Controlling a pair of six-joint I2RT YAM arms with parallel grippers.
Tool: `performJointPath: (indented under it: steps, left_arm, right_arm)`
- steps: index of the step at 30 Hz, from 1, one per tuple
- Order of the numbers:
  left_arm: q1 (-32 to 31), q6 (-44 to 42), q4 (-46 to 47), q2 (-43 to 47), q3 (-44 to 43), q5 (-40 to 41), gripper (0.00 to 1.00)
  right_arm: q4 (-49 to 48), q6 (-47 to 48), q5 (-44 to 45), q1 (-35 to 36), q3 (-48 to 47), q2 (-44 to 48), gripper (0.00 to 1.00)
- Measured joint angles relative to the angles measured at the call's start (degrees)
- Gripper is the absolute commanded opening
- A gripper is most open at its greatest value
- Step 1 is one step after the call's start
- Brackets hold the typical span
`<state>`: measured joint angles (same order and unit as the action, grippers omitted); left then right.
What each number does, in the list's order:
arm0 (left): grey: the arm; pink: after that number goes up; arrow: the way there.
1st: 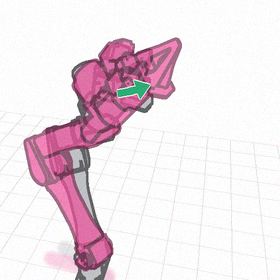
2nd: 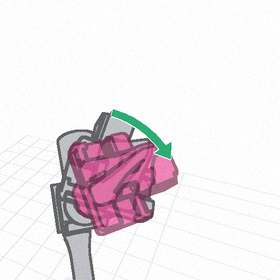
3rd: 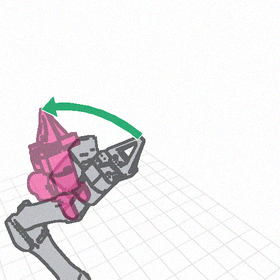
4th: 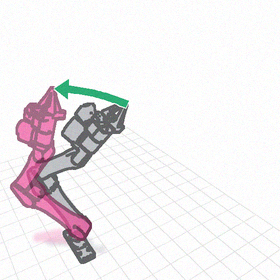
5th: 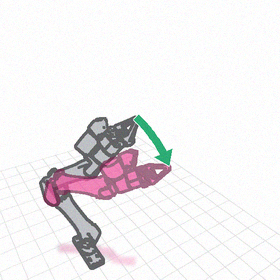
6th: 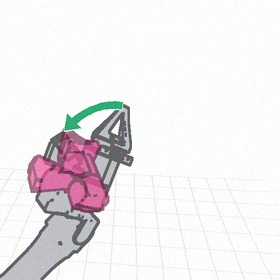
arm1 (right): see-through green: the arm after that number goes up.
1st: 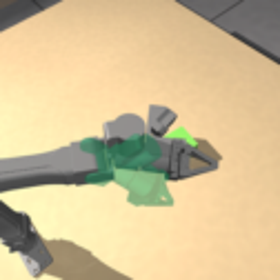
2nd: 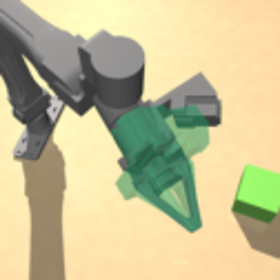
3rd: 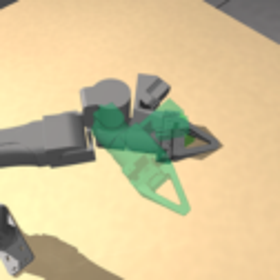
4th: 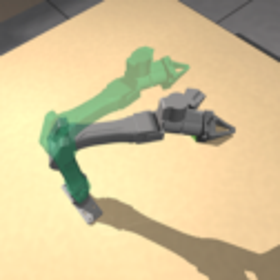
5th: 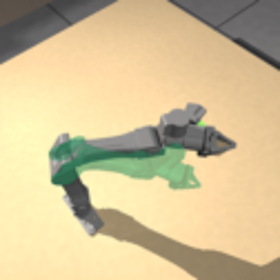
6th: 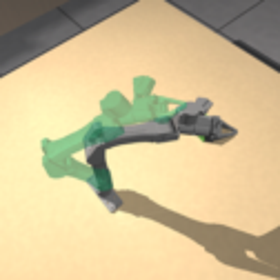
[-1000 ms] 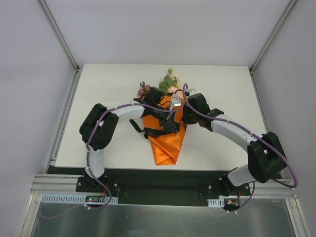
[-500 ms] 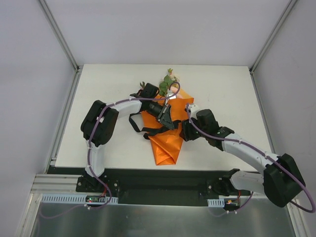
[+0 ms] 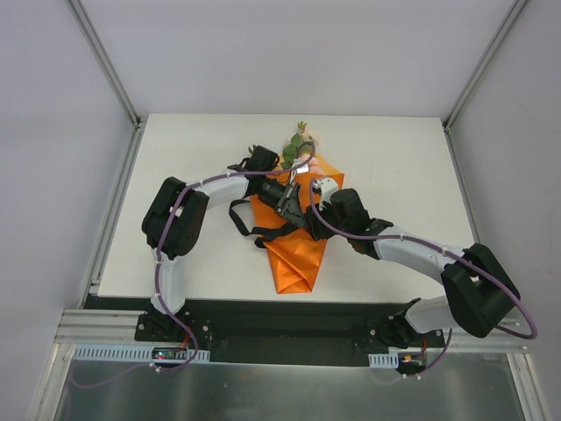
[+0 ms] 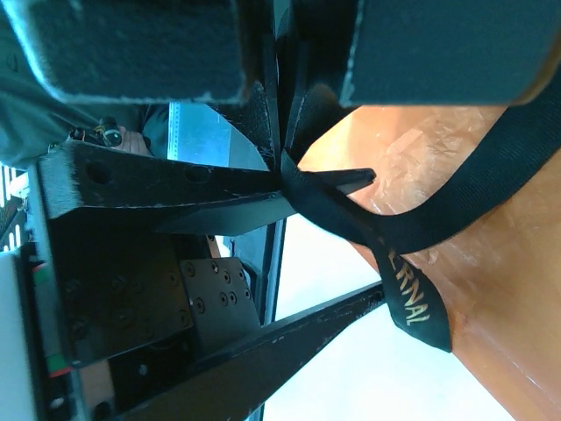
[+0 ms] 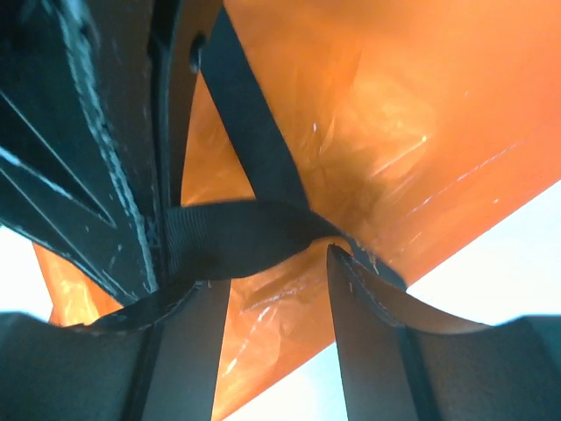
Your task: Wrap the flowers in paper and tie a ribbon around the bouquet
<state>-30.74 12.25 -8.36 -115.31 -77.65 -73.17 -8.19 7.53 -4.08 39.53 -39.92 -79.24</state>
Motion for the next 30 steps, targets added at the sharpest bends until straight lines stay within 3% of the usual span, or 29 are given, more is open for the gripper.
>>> performJointPath:
  steps: [5, 8, 13, 16, 17, 21, 24, 25, 30]
  left_arm:
    - [0.0, 0.5, 0.0, 0.0, 0.0, -0.4, 0.0]
    - [0.1, 0.7, -0.1, 0.0, 0.0, -0.6, 0.0]
    - [0.1, 0.9, -0.1, 0.0, 0.0, -0.6, 0.02]
    - [0.2, 1.0, -0.1, 0.0, 0.0, -0.5, 0.0]
    - [0.4, 1.1, -0.1, 0.0, 0.0, -0.5, 0.0]
    - [0.5, 1.9, -0.1, 0.0, 0.0, -0.2, 0.0]
    - [0.8, 2.5, -0.1, 0.0, 0.0, -0.2, 0.0]
    - [0.8, 3.0, -0.1, 0.0, 0.0, -0.3, 0.0]
    - [0.5, 4.0, 0.1, 0.4, 0.7, -2.0, 0.0]
  right_arm:
    - [-4.4, -0.2, 2.4, 0.7, 0.1, 0.0, 0.52]
    - [-7.4, -0.7, 3.7, 0.9, 0.8, -0.2, 0.45]
    - [-11.5, -1.9, 5.2, 1.6, 1.6, -1.7, 0.15]
    - [-13.2, -2.5, 5.8, 2.1, 2.7, -1.7, 0.01]
    - [-13.2, -2.6, 6.1, 2.3, 2.9, -1.7, 0.0]
    - [-13.4, -2.9, 6.8, 2.5, 4.3, 0.5, 0.0]
    - [-12.5, -3.3, 6.7, 2.6, 5.9, 4.3, 0.15]
    - [-12.1, -3.5, 6.5, 2.6, 6.8, 6.2, 0.3]
    - [-10.8, -3.3, 4.4, 3.1, 11.5, 14.2, 0.43]
